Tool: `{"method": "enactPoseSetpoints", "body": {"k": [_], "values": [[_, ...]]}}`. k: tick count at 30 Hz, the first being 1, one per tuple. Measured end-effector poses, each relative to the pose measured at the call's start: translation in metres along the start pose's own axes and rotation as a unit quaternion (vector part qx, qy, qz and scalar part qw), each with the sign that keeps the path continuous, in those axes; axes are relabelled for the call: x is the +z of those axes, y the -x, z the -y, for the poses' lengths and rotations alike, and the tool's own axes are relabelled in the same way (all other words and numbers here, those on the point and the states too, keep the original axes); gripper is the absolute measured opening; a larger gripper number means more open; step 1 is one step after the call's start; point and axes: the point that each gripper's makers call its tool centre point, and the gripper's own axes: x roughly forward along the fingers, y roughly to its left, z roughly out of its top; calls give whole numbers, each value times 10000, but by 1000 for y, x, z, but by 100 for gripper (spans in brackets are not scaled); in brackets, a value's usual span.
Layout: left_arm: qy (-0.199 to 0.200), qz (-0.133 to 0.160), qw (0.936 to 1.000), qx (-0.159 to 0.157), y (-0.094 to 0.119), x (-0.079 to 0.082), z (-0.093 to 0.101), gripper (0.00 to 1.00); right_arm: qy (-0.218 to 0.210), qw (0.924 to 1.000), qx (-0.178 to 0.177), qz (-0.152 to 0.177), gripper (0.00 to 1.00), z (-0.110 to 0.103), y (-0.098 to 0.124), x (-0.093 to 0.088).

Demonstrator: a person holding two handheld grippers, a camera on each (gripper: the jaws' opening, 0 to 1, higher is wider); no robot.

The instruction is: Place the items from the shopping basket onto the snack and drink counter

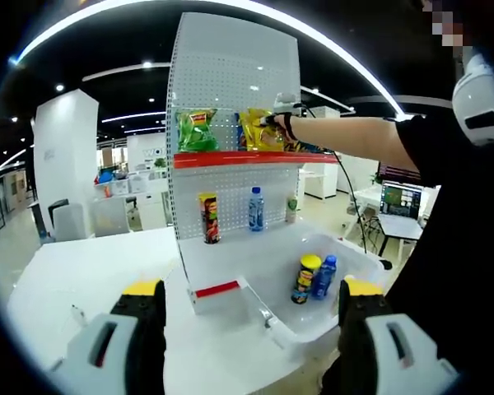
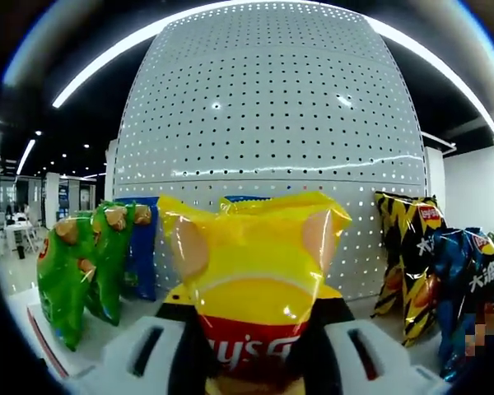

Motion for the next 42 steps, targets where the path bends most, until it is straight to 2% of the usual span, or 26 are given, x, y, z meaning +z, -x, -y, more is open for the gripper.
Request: {"method": "enactPoseSetpoints", "body": {"k": [2, 5, 14, 20, 28, 36, 42], "values": [[-10, 6, 10000, -6, 0, 1, 1, 86, 36, 10000, -24, 7, 44, 1, 0, 0], [-28, 4, 10000, -17, 1, 1, 1, 86, 170, 9998, -76, 14, 55, 3, 0, 1], [-16, -30, 10000, -36, 1, -2, 2, 86, 251, 9996, 25, 116, 64, 1, 3, 7], [-31, -18, 10000, -89, -2, -1, 5, 86, 270, 9995, 39, 186, 65, 5, 11, 13], [-62, -10, 9998, -202, -10, 2, 10, 86, 178, 9986, 412, 281, 63, 6, 33, 12], [-153, 19, 9990, -414, -26, 11, 22, 86, 192, 9978, 476, 420, 62, 21, 46, 23], [-177, -10, 9985, -525, -33, 9, 28, 86, 260, 9971, 502, 518, 62, 34, 57, 33]]}}
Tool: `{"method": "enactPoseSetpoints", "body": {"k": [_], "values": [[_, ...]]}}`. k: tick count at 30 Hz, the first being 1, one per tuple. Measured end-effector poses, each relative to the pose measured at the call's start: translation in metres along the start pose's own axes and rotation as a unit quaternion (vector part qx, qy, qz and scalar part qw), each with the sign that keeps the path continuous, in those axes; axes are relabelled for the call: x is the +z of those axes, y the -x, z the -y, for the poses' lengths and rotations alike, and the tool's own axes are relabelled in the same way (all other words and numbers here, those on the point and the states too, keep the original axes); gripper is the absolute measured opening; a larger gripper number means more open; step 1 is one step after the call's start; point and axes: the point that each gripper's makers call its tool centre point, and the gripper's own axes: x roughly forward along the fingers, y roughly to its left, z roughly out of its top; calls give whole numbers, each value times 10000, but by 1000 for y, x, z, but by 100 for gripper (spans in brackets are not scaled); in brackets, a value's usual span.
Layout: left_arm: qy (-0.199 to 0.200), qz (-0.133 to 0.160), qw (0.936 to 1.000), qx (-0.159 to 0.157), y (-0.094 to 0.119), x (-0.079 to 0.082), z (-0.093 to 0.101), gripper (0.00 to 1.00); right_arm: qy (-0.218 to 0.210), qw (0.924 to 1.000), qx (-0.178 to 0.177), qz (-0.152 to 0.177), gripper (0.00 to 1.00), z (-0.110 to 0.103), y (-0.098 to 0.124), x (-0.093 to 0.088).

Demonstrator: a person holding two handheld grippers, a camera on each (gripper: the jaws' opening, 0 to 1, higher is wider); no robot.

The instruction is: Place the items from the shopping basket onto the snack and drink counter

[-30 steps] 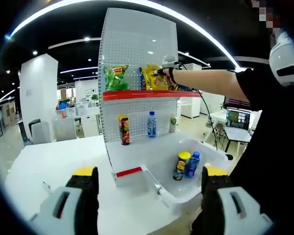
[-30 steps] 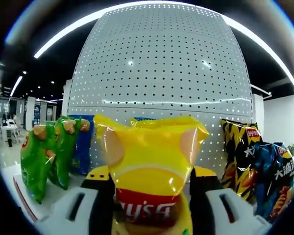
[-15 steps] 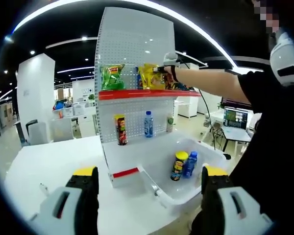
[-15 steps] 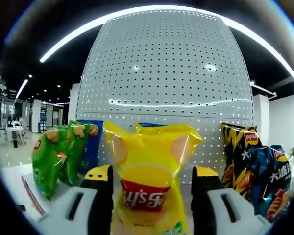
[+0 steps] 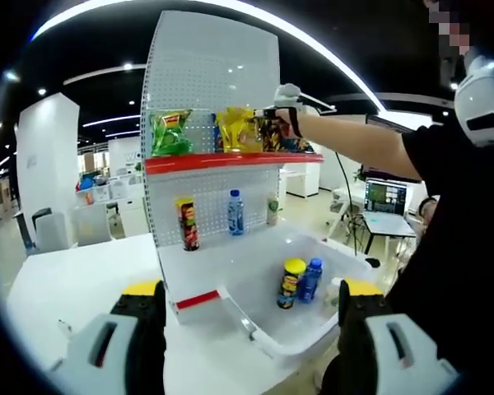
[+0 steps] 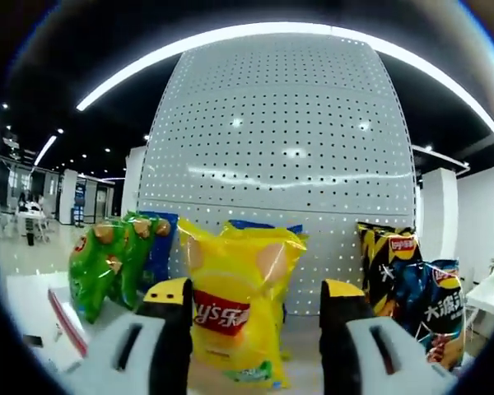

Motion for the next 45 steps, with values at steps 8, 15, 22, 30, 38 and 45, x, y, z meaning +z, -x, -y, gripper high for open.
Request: {"method": "enactPoseSetpoints", "body": {"k": [8, 15, 22, 30, 38, 45], "values": [[-57, 28, 9999, -130, -11, 6, 7, 86, -31, 9995, 308, 94, 61, -7, 15, 12], [-43, 14, 9998, -205, -16, 5, 10, 86, -39, 9970, 716, 305, 59, -19, 52, 23], [-68, 6, 9995, -295, -27, 9, 11, 86, -5, 9897, 1356, 464, 56, -22, 119, 17], [-168, 0, 9991, -382, -34, 18, 14, 86, -46, 9874, 1486, 537, 54, 7, 179, 4], [-218, 22, 9988, -436, -39, 22, 15, 86, 110, 9852, 1654, 425, 53, 10, 230, -16], [-213, 48, 9988, -441, -38, 21, 13, 86, 472, 9778, 2043, -23, 52, -7, 273, -65]]}}
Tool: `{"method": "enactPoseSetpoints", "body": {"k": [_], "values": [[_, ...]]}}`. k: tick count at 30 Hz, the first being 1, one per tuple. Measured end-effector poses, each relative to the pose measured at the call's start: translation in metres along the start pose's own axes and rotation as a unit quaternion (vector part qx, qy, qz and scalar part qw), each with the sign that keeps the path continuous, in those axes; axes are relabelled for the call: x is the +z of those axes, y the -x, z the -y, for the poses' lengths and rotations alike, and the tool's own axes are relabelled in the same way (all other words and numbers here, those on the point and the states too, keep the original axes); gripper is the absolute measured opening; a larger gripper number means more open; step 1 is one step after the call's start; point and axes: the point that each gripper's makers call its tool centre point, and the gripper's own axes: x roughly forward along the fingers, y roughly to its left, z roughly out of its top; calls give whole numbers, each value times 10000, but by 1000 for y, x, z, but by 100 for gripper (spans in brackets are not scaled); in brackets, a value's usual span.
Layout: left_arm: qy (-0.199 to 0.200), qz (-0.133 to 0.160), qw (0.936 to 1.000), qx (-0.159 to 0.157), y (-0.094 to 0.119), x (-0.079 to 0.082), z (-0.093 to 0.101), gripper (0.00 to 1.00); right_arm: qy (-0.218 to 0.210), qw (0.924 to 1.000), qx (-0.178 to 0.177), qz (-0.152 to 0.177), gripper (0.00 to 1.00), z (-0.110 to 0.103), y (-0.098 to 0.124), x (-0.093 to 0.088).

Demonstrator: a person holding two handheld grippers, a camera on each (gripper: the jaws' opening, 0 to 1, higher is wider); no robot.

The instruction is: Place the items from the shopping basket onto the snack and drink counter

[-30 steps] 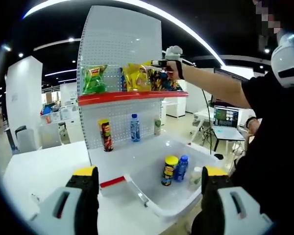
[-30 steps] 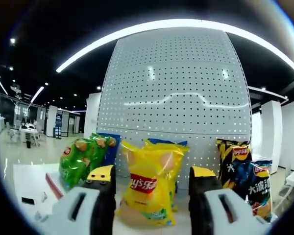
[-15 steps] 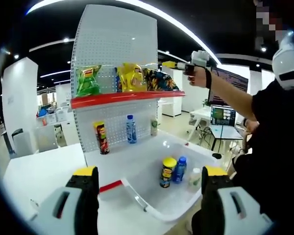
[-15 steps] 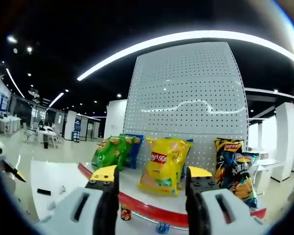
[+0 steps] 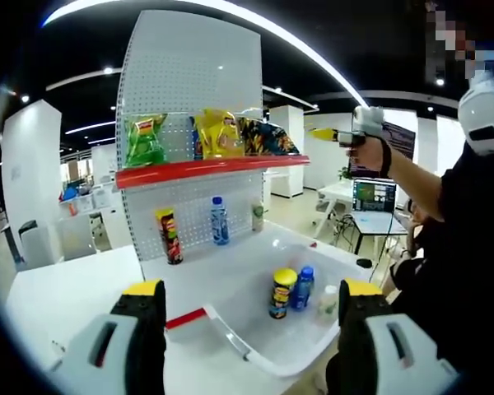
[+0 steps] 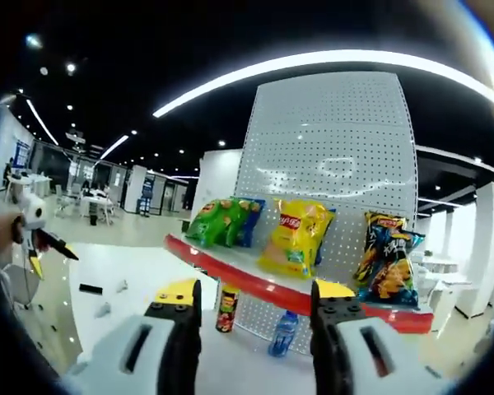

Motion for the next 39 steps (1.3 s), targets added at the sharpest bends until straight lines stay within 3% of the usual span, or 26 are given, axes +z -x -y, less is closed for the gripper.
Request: {"method": "enactPoseSetpoints", "body": {"k": [5, 12, 19, 24, 39], "values": [[-10, -15, 10000, -30, -1, 0, -1, 86, -204, 9995, 113, -213, 51, -9, 14, -33], [-19, 1, 9999, -130, -1, -1, -1, 86, -181, 9989, 133, -403, 50, -15, 33, -59], [-8, -41, 9996, -291, -3, -8, 0, 86, -83, 9949, 732, -684, 49, -53, 52, -90], [-20, -47, 9992, -405, -3, -9, 1, 86, -208, 9908, 945, -947, 51, -71, 61, -116], [-5, -35, 9990, -455, 3, -13, -10, 86, -136, 9782, 1177, -1706, 57, -97, 55, -184]]}}
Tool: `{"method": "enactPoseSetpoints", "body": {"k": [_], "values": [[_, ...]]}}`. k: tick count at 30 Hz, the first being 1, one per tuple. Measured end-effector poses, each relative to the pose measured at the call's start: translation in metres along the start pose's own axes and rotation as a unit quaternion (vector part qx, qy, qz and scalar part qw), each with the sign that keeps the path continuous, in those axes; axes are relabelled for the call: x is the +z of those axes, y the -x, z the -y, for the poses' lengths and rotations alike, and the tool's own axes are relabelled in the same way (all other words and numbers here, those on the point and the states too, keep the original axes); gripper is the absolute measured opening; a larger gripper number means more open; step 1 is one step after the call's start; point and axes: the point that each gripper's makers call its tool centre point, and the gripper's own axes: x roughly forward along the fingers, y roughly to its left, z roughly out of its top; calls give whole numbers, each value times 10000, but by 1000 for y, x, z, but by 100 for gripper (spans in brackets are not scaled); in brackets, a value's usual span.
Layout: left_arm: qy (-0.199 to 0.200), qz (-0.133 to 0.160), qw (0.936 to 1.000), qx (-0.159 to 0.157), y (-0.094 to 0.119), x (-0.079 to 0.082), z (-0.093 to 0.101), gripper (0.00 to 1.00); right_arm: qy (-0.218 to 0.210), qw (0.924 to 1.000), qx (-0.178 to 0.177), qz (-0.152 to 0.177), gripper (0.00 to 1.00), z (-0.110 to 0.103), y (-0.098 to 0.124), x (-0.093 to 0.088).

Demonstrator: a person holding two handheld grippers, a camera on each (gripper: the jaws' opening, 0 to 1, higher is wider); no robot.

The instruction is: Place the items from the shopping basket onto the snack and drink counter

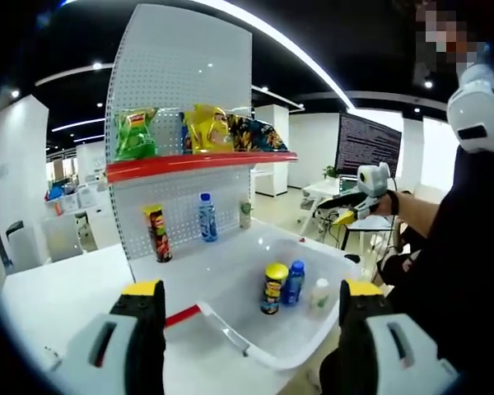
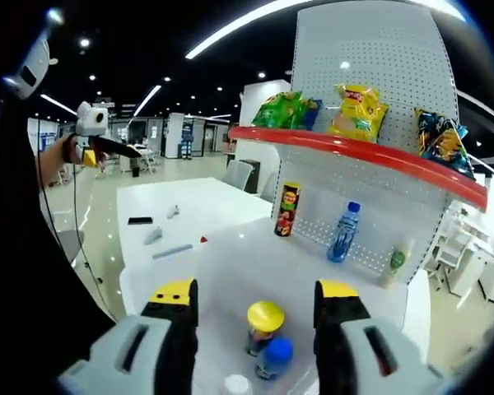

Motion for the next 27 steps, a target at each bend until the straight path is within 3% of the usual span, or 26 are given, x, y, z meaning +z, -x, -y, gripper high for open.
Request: {"method": "enactPoseSetpoints", "body": {"k": [8, 19, 27], "values": [[21, -44, 10000, 84, 3, -2, 1, 86, -93, 9991, 245, -337, 57, -6, -29, -33], [31, -145, 9996, 221, 1, -2, 3, 86, -230, 9976, 459, -466, 57, 0, -48, -52], [62, -163, 9995, 256, -1, -2, 7, 86, -148, 9961, 502, -711, 57, 7, -61, -76]]}}
